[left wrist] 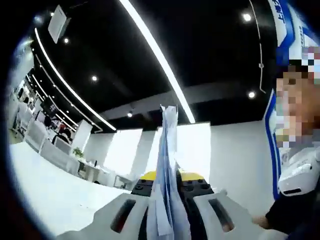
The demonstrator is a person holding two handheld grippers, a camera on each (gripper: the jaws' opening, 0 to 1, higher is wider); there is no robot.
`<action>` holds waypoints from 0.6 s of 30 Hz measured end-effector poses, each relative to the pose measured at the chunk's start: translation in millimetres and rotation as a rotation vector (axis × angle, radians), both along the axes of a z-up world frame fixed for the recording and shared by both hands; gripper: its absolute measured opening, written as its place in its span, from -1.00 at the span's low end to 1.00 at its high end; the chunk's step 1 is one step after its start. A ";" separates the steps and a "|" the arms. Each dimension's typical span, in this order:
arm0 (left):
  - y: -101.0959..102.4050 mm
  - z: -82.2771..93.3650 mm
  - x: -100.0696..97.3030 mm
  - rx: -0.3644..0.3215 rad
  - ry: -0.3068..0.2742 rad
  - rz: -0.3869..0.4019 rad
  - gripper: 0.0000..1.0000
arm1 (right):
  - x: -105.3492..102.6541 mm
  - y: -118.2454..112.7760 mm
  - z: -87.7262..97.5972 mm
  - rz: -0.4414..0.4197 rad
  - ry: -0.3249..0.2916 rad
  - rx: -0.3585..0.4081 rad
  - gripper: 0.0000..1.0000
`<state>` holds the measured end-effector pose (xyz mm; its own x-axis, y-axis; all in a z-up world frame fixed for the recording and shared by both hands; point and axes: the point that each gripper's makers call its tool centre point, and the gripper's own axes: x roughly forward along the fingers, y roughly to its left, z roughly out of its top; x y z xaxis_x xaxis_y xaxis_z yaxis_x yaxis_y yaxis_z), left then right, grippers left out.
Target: Organize the stack of printing papers by aligning and flattening the scattered papers on the table
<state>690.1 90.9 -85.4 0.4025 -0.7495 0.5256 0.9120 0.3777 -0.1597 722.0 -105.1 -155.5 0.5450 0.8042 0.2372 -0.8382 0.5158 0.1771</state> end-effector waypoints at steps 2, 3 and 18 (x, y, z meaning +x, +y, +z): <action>-1.4 -7.1 -0.7 0.031 0.009 -0.014 -0.78 | 2.6 -3.5 -3.1 -0.021 -0.015 -0.047 -1.00; -2.6 -11.8 -0.2 0.053 0.011 -0.012 -0.78 | 3.3 -3.9 -4.5 -0.026 -0.019 -0.067 -1.00; -8.9 -143.8 48.6 0.540 0.115 0.256 -0.80 | 12.5 1.1 -53.4 -0.093 0.080 -0.306 -1.00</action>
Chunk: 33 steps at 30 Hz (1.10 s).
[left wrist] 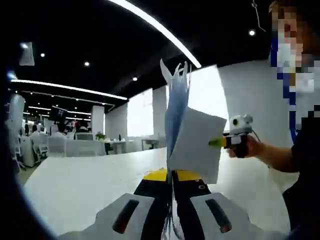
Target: Organize the stack of printing papers by aligning and flattening the scattered papers on the table
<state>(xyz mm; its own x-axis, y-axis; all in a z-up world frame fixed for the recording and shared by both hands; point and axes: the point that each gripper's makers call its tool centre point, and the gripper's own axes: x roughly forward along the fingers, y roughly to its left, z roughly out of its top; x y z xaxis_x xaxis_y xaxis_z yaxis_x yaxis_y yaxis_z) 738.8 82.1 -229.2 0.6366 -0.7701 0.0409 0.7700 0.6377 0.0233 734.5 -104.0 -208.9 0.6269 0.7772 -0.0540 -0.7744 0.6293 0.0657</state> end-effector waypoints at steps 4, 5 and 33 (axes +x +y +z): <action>-1.8 -30.0 8.5 0.048 0.081 0.040 -0.70 | 12.0 -5.8 -15.4 -0.054 0.084 0.022 -0.91; -1.4 -30.7 8.6 0.045 0.083 0.046 -0.67 | 12.2 -6.4 -15.5 -0.048 0.092 0.037 -0.90; 0.0 -17.3 10.8 0.036 0.056 0.045 -0.61 | 26.7 -21.4 -26.7 -0.151 0.077 0.048 -0.59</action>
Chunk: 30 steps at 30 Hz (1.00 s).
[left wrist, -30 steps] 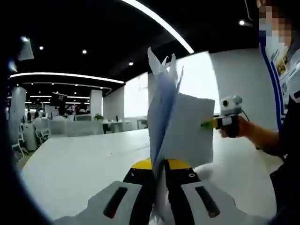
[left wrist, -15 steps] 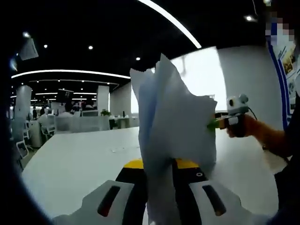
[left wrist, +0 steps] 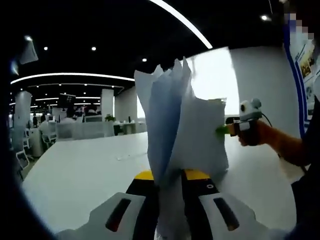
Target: Organize the stack of printing papers by aligning and flattening the scattered papers on the table
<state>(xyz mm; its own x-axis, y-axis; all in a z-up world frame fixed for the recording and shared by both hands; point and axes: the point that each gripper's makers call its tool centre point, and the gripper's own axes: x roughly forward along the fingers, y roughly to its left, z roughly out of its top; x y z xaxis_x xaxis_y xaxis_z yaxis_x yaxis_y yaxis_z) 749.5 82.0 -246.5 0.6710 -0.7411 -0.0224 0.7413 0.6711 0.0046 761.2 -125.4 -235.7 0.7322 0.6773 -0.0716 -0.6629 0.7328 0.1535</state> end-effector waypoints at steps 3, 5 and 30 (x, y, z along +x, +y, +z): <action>-0.3 -0.2 1.3 -0.008 0.006 0.001 -0.62 | 0.3 -1.7 -8.6 0.015 0.004 -0.017 -0.60; 0.0 -1.2 2.3 -0.010 0.011 0.001 -0.65 | 0.0 -3.0 -14.2 0.023 0.017 -0.017 -0.61; -30.4 18.0 -32.7 -0.182 0.309 -0.197 -0.88 | -50.9 -11.3 2.0 0.129 0.372 0.138 -1.00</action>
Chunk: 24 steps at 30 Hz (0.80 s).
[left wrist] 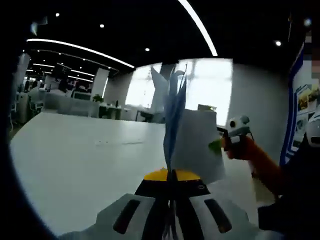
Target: Organize the stack of printing papers by aligning and flattening the scattered papers on the table
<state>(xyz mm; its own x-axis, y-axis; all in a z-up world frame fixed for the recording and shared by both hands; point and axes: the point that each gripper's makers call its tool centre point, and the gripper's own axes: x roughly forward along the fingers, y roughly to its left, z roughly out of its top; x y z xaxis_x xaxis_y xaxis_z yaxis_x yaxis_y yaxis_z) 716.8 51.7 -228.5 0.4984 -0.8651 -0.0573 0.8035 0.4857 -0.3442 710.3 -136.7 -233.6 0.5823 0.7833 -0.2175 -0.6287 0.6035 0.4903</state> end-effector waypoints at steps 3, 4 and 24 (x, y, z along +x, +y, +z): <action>-5.0 -1.7 -4.6 -0.023 0.105 -0.029 -0.88 | -8.0 -2.6 -2.0 0.013 0.048 -0.003 -1.00; -5.9 -5.2 -4.7 -0.020 0.146 -0.030 -0.88 | -11.0 -2.7 -3.7 0.021 0.073 0.003 -1.00; -5.2 -58.8 16.3 0.030 0.283 0.058 -0.87 | 4.2 -4.8 -41.4 -0.030 0.166 -0.024 -1.00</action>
<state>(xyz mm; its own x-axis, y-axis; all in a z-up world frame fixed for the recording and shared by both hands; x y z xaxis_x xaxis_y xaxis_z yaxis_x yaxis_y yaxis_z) 733.1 46.4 -287.3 0.5071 -0.8316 -0.2263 0.6485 0.5411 -0.5354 714.5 -141.5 -275.0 0.5601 0.7593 -0.3312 -0.5217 0.6339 0.5710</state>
